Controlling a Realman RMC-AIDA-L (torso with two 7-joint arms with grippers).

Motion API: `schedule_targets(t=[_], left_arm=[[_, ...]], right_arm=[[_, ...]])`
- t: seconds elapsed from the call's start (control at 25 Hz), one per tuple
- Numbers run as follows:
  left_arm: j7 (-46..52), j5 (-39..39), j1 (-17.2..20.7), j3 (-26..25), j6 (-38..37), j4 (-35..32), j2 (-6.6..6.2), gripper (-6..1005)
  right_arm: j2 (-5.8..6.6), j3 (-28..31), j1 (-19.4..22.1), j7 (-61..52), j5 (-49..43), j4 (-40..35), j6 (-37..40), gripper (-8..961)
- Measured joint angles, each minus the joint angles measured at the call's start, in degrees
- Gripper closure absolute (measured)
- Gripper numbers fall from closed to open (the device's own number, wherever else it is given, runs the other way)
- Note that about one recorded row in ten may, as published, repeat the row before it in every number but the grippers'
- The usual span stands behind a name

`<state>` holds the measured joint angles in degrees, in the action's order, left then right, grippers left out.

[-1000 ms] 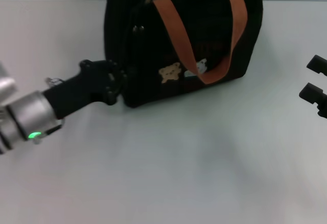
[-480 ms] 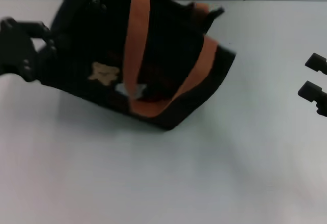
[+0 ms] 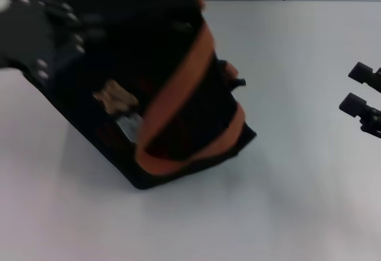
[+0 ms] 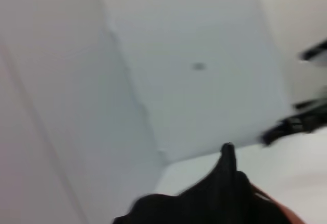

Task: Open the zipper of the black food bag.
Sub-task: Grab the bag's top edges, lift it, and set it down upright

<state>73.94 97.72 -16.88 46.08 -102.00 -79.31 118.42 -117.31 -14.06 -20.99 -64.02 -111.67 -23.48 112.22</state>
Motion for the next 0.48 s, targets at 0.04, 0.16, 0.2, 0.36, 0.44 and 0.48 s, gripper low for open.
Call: schedule_targets(t=[0.04,0.16,0.2,0.36,0.44,0.48], left_arm=[[-0.2,0.6,-0.2,1.2,-0.2,-0.1,0.16,912],[-0.8,0.9,-0.3,6.4,1.3,0.0,0.19,913],[-1.0,1.0,-0.4,7.0,1.6,0.1,0.20,913],[-1.8,0.6,-0.5,8.8,2.4,0.3,0.29,913],[-2.1,0.5,-0.5,9.5,2.5,0.3,0.30,914],[-2.4,0.4,-0.5,10.0,2.5,0.5,0.31,914]], right_arm=[[-0.08,0.0,0.1,0.0,0.0,0.2,-0.7,185],[-0.15,-0.1,0.0,-0.2,0.0,1.7,-3.9,187],[-0.16,-0.3,-0.1,-0.2,0.0,2.1,-4.5,188],[-0.18,-0.4,-0.7,-0.4,0.0,3.5,-5.7,190],[-0.22,-0.3,-1.5,-2.0,0.0,4.3,-6.0,191],[-0.26,-0.2,-2.0,-3.3,0.0,4.7,-6.3,192]])
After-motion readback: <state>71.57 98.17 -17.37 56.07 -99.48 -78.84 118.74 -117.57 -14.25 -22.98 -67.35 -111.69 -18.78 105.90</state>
